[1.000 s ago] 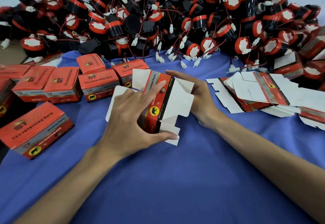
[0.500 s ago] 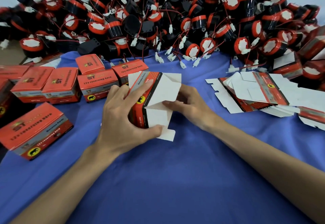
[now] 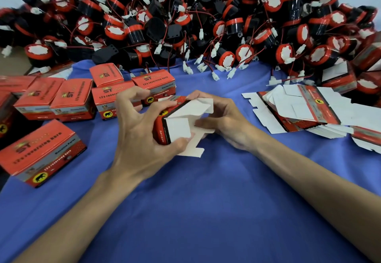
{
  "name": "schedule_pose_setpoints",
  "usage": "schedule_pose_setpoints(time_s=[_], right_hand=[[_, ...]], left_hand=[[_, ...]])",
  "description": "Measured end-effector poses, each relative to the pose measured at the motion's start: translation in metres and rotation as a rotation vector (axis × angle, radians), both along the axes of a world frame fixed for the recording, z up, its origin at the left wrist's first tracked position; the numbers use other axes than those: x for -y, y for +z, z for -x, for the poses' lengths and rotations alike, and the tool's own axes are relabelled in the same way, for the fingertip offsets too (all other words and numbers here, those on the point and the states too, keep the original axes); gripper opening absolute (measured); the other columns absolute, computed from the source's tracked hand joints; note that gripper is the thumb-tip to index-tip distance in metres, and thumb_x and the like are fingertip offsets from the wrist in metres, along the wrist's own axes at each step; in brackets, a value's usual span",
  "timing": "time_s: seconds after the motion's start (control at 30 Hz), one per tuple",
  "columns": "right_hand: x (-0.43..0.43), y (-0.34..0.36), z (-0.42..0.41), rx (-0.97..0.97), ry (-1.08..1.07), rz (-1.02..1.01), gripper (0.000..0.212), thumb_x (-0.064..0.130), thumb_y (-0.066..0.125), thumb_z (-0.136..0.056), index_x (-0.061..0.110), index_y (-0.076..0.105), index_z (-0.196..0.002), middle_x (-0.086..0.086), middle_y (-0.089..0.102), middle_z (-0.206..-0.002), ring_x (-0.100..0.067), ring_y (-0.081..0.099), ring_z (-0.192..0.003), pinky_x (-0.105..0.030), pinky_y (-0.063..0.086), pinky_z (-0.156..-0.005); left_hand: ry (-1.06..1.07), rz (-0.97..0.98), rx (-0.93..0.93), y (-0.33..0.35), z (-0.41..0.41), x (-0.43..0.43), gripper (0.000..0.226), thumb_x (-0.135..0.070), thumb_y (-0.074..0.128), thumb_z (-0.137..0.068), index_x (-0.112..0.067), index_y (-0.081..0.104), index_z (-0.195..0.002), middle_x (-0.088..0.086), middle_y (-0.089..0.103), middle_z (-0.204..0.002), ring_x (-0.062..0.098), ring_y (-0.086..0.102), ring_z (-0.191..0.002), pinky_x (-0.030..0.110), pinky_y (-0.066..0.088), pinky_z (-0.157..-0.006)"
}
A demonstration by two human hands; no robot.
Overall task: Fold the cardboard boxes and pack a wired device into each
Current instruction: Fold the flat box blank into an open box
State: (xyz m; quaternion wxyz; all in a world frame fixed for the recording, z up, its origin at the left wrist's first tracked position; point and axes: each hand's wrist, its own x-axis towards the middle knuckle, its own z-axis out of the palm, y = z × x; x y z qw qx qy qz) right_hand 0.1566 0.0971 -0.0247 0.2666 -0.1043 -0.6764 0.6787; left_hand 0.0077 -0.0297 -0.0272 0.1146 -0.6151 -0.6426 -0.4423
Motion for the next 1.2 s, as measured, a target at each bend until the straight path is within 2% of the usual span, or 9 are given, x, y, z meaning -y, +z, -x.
schedule_pose_setpoints(time_s=[0.1, 0.2, 0.33, 0.57, 0.67, 0.8, 1.0, 1.1, 1.2], right_hand=[[-0.001, -0.001, 0.000, -0.001, -0.042, 0.049, 0.043, -0.017, 0.054, -0.082, 0.018, 0.062, -0.105, 0.008, 0.065, -0.089, -0.012, 0.062, -0.074, -0.021, 0.049, -0.053], [0.001, -0.002, 0.001, -0.008, -0.073, 0.035, 0.039, -0.012, 0.057, -0.083, 0.020, 0.063, -0.104, 0.008, 0.065, -0.087, -0.010, 0.061, -0.071, -0.021, 0.049, -0.052], [0.002, -0.001, 0.001, -0.002, -0.054, 0.027, 0.039, -0.014, 0.053, -0.085, 0.020, 0.064, -0.102, 0.007, 0.064, -0.085, -0.010, 0.060, -0.071, -0.020, 0.048, -0.053], [0.003, 0.002, -0.002, 0.013, 0.054, -0.004, 0.050, -0.002, 0.052, -0.079, 0.032, 0.068, -0.111, 0.008, 0.067, -0.099, -0.014, 0.066, -0.082, -0.021, 0.052, -0.053], [0.003, 0.002, -0.004, 0.052, 0.126, -0.015, 0.051, 0.002, 0.053, -0.081, 0.025, 0.059, -0.126, 0.000, 0.066, -0.111, -0.032, 0.070, -0.091, -0.024, 0.053, -0.061], [0.008, 0.001, -0.003, 0.103, 0.087, -0.115, 0.050, 0.006, 0.056, -0.089, 0.018, 0.048, -0.137, 0.004, 0.064, -0.118, -0.030, 0.070, -0.095, -0.025, 0.052, -0.070], [0.020, 0.004, 0.004, 0.038, -0.092, -0.215, 0.037, 0.010, 0.064, -0.084, 0.022, 0.058, -0.118, 0.010, 0.069, -0.102, -0.022, 0.071, -0.079, -0.024, 0.054, -0.065], [0.021, 0.003, 0.006, 0.011, -0.165, -0.233, 0.039, 0.014, 0.070, -0.080, 0.023, 0.056, -0.115, 0.008, 0.064, -0.114, -0.038, 0.065, -0.092, -0.040, 0.058, -0.071], [0.021, 0.004, 0.005, 0.011, -0.100, -0.223, 0.044, 0.030, 0.066, -0.078, 0.028, 0.048, -0.118, 0.004, 0.055, -0.130, -0.030, 0.060, -0.109, -0.038, 0.055, -0.083]], left_hand=[[-0.116, -0.045, -0.077, -0.001, 0.006, -0.001, 0.053, -0.040, 0.063, -0.075, -0.006, 0.060, -0.115, 0.025, 0.043, -0.127, 0.030, 0.039, -0.125, 0.036, 0.038, -0.103], [-0.298, -0.057, -0.278, -0.003, 0.009, -0.002, 0.065, -0.057, 0.064, -0.079, -0.013, 0.048, -0.124, 0.015, 0.045, -0.133, 0.029, 0.044, -0.126, 0.047, 0.037, -0.103], [-0.329, -0.011, -0.363, -0.003, 0.009, -0.002, 0.082, -0.070, 0.063, -0.074, -0.014, 0.043, -0.131, 0.016, 0.047, -0.137, 0.029, 0.044, -0.130, 0.054, 0.037, -0.102], [-0.296, -0.090, -0.167, -0.007, 0.012, -0.003, 0.046, -0.049, 0.051, -0.094, -0.012, 0.046, -0.121, 0.003, 0.047, -0.126, 0.025, 0.049, -0.119, 0.047, 0.043, -0.097], [-0.296, -0.133, -0.063, -0.008, 0.015, -0.004, 0.030, -0.030, 0.054, -0.092, -0.013, 0.046, -0.115, -0.003, 0.044, -0.121, 0.019, 0.049, -0.113, 0.052, 0.045, -0.088], [-0.289, -0.167, 0.002, -0.011, 0.017, -0.005, 0.019, -0.018, 0.045, -0.095, -0.013, 0.046, -0.113, 0.000, 0.047, -0.117, 0.019, 0.050, -0.111, 0.053, 0.044, -0.087], [-0.305, -0.197, 0.002, -0.011, 0.017, -0.004, 0.021, -0.011, 0.038, -0.096, -0.010, 0.048, -0.115, 0.005, 0.049, -0.116, 0.015, 0.049, -0.111, 0.033, 0.041, -0.094], [-0.326, -0.203, 0.002, -0.010, 0.015, -0.004, 0.023, -0.011, 0.038, -0.095, -0.009, 0.048, -0.116, 0.007, 0.050, -0.116, 0.010, 0.048, -0.113, 0.027, 0.038, -0.097], [-0.350, -0.237, 0.011, -0.008, 0.012, -0.004, 0.023, -0.019, 0.036, -0.099, -0.008, 0.048, -0.115, 0.011, 0.049, -0.115, 0.002, 0.045, -0.116, 0.022, 0.036, -0.098]])
